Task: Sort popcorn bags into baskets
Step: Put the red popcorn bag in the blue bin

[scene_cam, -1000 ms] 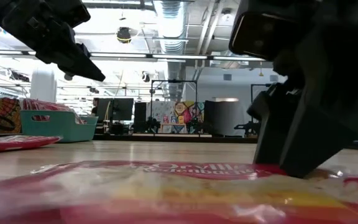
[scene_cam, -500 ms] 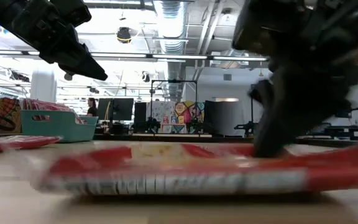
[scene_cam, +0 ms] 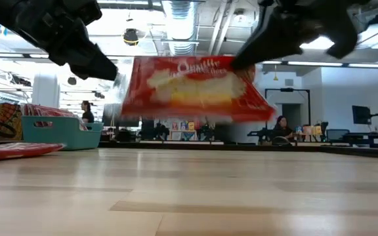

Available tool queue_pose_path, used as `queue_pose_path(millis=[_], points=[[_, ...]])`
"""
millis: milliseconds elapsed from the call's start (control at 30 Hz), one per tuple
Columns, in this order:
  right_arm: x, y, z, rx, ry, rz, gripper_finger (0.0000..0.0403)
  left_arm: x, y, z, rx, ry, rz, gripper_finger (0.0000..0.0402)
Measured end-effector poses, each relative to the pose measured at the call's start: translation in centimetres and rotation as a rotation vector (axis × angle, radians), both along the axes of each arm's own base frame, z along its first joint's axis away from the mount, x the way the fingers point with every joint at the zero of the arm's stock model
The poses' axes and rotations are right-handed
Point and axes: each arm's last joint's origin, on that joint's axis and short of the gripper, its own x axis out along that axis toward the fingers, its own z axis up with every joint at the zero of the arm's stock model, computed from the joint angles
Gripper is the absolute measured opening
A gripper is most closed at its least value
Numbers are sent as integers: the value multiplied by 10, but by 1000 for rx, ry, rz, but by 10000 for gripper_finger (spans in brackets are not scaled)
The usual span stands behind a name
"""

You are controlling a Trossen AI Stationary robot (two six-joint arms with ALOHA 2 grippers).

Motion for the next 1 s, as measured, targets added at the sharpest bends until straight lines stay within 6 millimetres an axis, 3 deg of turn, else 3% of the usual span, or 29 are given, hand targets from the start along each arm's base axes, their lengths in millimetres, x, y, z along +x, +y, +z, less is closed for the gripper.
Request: queue_pose_path(millis=[267, 433, 567, 700, 833, 1000], points=[[5, -16, 5, -138, 7, -55, 7, 23, -12, -24, 35, 0, -134, 203], [7, -19, 6, -158, 17, -53, 4, 34, -10, -31, 66, -55, -56, 223], [8, -21, 6, -176, 19, -57, 9, 41, -4, -28, 79, -129, -27, 216], [9, -23, 6, -204, 35, -47, 5, 48, 1, -21, 75, -154, -48, 157], [12, -30, 6, -220, 39, -72, 15, 55, 8, -19, 111, -92, -46, 36], [17, -41, 7, -174, 10, -137, 71, 62, 22, -19, 158, 10, 16, 14]])
